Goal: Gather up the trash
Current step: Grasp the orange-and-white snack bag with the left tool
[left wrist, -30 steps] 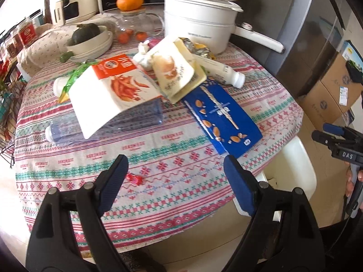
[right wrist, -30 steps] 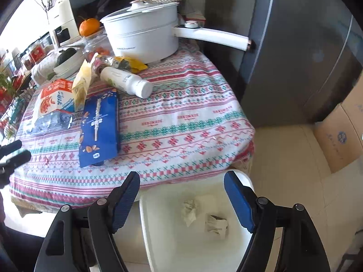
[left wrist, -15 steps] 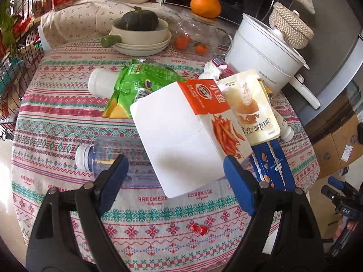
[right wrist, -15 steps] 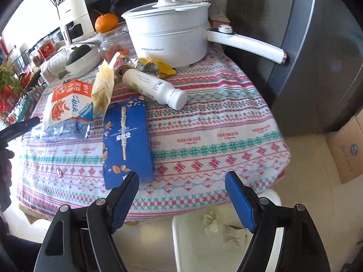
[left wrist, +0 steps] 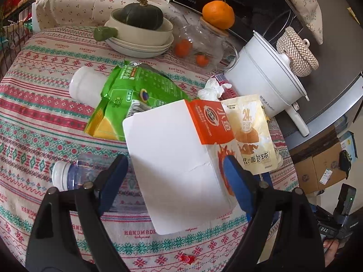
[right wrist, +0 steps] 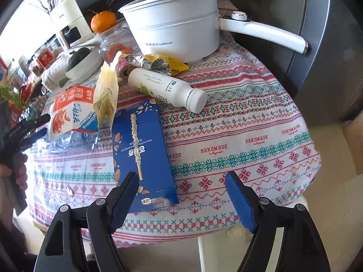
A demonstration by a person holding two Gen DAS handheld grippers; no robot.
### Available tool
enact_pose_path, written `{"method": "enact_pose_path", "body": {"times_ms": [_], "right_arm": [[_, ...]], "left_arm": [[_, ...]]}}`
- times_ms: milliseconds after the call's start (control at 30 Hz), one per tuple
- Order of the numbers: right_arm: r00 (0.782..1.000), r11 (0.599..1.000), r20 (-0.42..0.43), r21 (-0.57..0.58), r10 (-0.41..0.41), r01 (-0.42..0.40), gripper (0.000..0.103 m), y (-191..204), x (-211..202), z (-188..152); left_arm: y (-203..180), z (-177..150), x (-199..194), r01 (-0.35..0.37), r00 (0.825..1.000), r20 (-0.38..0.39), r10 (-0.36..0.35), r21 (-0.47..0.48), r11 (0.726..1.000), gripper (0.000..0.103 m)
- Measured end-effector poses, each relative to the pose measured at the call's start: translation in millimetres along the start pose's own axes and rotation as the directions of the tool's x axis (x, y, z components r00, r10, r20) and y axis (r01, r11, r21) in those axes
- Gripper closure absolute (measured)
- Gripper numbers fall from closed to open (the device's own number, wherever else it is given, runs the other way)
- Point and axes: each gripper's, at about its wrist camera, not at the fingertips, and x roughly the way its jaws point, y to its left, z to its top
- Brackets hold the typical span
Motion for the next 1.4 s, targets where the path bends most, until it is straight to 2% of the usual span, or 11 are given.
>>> {"method": "enact_pose_path", "body": {"times_ms": [100, 233, 333, 567, 700, 733, 833, 1100, 1400], "right_arm": [[1.000, 1.000, -0.001, 0.006, 0.007, -0.007, 0.023, -0.2, -0.2, 0.1], [1.000, 1.000, 0.003, -0.007, -0.004, 0.004, 0.023, 0.1, -2.1, -0.4], [1.000, 1.000, 0.003, -0.001, -0.002, 0.002, 0.023, -1.6, -2.9, -0.8], [1.000, 1.000, 0.010, 0.001, 0.005, -0.005, 0.023, -1.3, -8.0, -2.9], [1.000, 1.000, 0.012, 0.005, 0.003, -0.003, 0.023, -2.8, -9.3, -3.4], [1.000, 1.000, 0.012, 0.007, 0.004, -0.004, 0.023, -2.9, -9.6, -3.6], [1.000, 1.000, 0.014, 0.006, 0.006, -0.006, 0.023, -2.3, -10.5, -4.2], [1.000, 0.999, -0.025, -0.049, 0.019, -0.020, 0.020, 11.4, 2.9, -10.7], [0.997, 0.986, -0.073, -0.162, 0.027, -0.038, 0.015, 50.4, 31.8, -15.8]], "left_arm": [[0.9, 2.9, 0.9, 0.025, 1.000, -0.003, -0.025, -0.022, 0.999, 0.020], [-0.9, 0.6, 3.9, 0.089, 0.995, -0.040, -0.092, -0.070, 0.994, 0.048], [-8.3, -2.9, 5.2, 0.126, 0.990, -0.056, -0.131, -0.082, 0.989, 0.060], [-56.3, -17.6, 5.9, 0.214, 0.971, -0.117, -0.208, 0.044, 0.976, 0.062], [-72.4, -25.3, 3.9, 0.291, 0.950, -0.133, -0.283, 0.043, 0.956, 0.083], [-76.3, -25.8, 0.7, 0.298, 0.949, -0.122, -0.289, 0.053, 0.953, 0.091], [-89.1, -26.3, -10.8, 0.295, 0.953, -0.099, -0.287, 0.080, 0.952, 0.098], [-108.0, -40.7, -61.0, 0.197, 0.980, -0.022, -0.197, 0.193, 0.961, 0.102], [-113.6, -67.8, -120.2, 0.187, 0.977, 0.045, -0.207, 0.277, 0.942, 0.102]]}}
